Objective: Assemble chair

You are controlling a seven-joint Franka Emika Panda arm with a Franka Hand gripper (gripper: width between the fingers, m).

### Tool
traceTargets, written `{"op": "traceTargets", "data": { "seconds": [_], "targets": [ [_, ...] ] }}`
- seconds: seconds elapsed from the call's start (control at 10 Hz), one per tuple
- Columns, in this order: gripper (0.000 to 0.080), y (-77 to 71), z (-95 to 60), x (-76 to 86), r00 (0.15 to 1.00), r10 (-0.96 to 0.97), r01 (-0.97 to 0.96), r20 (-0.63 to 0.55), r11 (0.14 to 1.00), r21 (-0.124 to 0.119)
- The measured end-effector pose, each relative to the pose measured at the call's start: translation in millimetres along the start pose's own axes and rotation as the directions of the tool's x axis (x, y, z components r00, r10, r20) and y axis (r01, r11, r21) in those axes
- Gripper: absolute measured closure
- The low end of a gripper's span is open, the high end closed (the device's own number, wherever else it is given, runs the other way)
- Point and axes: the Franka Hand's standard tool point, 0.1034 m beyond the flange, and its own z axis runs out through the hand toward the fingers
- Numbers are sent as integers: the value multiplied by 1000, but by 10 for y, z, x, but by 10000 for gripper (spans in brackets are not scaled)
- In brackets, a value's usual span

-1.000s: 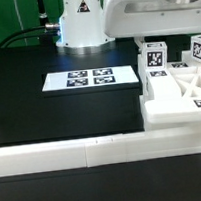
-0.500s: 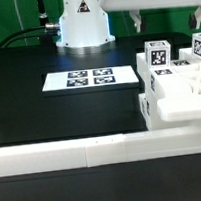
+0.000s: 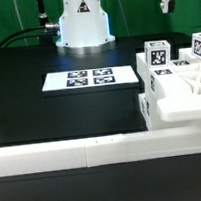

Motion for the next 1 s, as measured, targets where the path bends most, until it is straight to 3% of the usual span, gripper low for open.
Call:
{"op": "traceTargets", "data": {
  "seconds": [0.2,0.3,0.5,0.6,0.8,1.0],
  "targets": [
    [151,-12,7,46,1000,-5,5,-30,1000,4],
    [151,-76,104,111,994,-48,49,-103,999,12],
    [151,-353,82,153,967,-78,85,-243,996,21],
    [151,-397,93,263,926,-68,88,-372,995,37],
    [151,-376,149,229,908,-67,90,-415,995,37],
    [151,-357,244,214,895,-130,146,-426,989,4]
  ]
}}
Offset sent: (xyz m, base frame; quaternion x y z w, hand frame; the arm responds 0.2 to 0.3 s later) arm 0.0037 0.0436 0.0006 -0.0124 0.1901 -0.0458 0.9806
